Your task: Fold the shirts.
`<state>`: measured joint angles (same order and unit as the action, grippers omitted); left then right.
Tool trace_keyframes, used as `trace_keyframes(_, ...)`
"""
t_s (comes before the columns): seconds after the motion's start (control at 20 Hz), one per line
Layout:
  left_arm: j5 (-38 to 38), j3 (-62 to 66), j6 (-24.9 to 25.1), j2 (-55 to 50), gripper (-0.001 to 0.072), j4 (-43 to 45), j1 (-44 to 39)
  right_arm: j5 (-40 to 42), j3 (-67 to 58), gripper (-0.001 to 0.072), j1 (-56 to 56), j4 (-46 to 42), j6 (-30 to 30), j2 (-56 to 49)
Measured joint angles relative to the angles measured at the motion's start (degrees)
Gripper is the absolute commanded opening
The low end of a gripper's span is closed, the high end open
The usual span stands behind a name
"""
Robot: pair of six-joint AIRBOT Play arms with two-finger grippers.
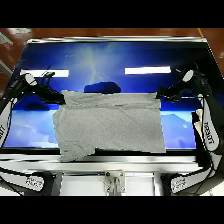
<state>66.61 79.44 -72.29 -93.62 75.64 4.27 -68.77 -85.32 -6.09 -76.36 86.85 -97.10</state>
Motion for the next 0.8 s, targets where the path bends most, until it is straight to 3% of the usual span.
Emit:
trace_keyframes(0.05,1.90,0.11,-0.15,1.01,0.0544,0.00,1.14,-2.95,-0.37,0.0564,-0.42,-2.75,-0.61,1.64)
trace_keyframes(0.1,4.31,-0.63,-0.22,2.34,0.0651,-0.24,2.67,-6.45,-0.48,0.0564,-1.11,-5.92,-1.40,3.39)
trace_keyframes(0.15,6.23,-2.60,-0.76,3.78,0.0711,-1.11,4.52,-9.94,-0.13,0.0564,-2.14,-8.28,-2.49,4.90)
trace_keyframes(0.25,9.33,-11.21,-1.66,8.13,0.0711,-4.81,9.57,-16.65,2.67,0.0565,-5.90,-10.45,-4.83,8.59)
trace_keyframes(0.4,10.25,-28.74,0.52,16.90,0.0711,-10.75,16.85,-20.28,10.82,0.0565,-14.01,-7.76,-6.75,15.13)
trace_keyframes(0.55,8.20,-41.11,3.43,23.87,0.0710,-13.53,22.01,-19.82,19.30,0.0565,-20.02,-2.75,-8.31,20.85)
trace_keyframes(0.8,6.27,-48.43,6.05,27.15,0.0688,-15.26,22.97,-16.98,28.68,0.0565,-23.91,0.79,-9.49,25.62)
